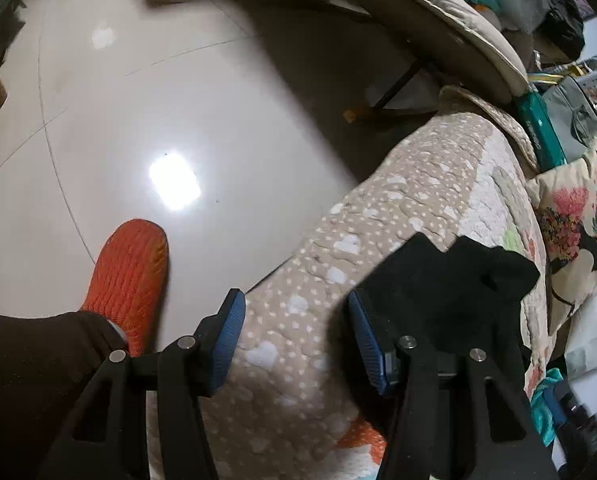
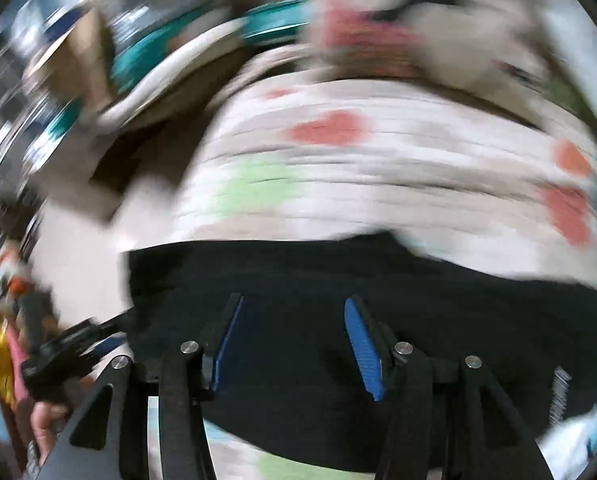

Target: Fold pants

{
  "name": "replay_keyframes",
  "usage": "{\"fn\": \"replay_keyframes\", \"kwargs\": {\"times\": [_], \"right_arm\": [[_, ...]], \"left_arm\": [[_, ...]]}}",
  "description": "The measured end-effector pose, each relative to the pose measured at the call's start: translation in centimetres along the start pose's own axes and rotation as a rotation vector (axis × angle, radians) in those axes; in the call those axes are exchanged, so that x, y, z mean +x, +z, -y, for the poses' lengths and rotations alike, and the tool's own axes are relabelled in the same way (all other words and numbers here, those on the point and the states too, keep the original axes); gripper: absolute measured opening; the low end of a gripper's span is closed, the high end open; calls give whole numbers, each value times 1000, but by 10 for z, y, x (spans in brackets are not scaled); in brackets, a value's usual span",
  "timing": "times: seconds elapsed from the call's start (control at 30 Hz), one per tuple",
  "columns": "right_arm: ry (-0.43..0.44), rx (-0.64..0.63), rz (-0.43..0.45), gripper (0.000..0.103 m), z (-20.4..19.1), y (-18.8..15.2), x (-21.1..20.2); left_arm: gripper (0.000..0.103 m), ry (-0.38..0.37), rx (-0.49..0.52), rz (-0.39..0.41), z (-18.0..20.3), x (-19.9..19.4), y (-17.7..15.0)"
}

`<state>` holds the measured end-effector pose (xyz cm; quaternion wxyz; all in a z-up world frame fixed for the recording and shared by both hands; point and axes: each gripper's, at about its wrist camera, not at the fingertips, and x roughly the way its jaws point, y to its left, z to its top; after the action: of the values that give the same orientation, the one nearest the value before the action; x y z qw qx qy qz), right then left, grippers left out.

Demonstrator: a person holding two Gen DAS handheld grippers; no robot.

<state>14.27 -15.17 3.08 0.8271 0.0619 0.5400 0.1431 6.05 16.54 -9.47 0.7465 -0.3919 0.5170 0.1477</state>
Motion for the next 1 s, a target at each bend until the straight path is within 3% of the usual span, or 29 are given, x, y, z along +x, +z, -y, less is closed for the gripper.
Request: {"fn": "replay_keyframes", "kwargs": {"times": [0.2,0.3,0.37,0.43,0.6,0.7,1.0], "right_arm": [[300,-104,-200,55,-109,26,76],[291,-83,-288,58,-131,35,123],[260,0,-380,62,-132,40,165],[266,56,-395,66,-130,47,178],[402,40,-316,68,-130,74,150],[297,-50,-276,68,-133,79,137],[24,-403,-368,68,-180,53,175]], "left_arm": [[53,-84,-132,-86,-25,-2,4],[53,-93,-144,-63,-27,-8,8],[53,-105,-156,-58,-27,-10,9],[53,-120,-163,-66,-28,-10,10],[53,-113,-153,-67,-26,-6,8],[53,-101,-102,-48,-14,-2,3],[63,-108,-41,6,0,9,-5]]}}
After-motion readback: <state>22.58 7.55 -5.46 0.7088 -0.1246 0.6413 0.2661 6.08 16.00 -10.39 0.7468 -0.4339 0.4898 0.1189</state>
